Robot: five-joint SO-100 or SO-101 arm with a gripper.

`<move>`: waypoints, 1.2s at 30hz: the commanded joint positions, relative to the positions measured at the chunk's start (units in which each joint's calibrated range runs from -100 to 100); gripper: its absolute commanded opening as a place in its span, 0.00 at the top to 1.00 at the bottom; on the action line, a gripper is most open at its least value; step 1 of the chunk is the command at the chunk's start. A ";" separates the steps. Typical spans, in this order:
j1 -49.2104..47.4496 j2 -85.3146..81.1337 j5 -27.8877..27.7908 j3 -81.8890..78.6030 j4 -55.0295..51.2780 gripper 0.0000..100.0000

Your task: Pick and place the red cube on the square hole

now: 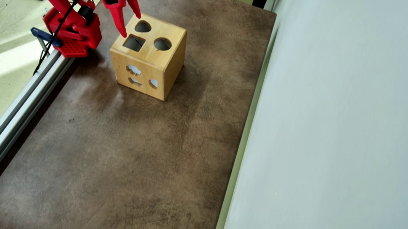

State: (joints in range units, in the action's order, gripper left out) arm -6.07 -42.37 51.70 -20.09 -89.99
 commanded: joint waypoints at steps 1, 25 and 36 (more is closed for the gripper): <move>-0.17 -0.13 -0.10 1.31 0.53 0.63; 0.43 -0.13 -0.59 1.13 -0.20 0.64; 0.35 -0.13 -0.59 1.13 -0.20 0.64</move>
State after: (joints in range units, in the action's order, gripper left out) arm -6.07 -42.37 51.31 -20.09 -89.99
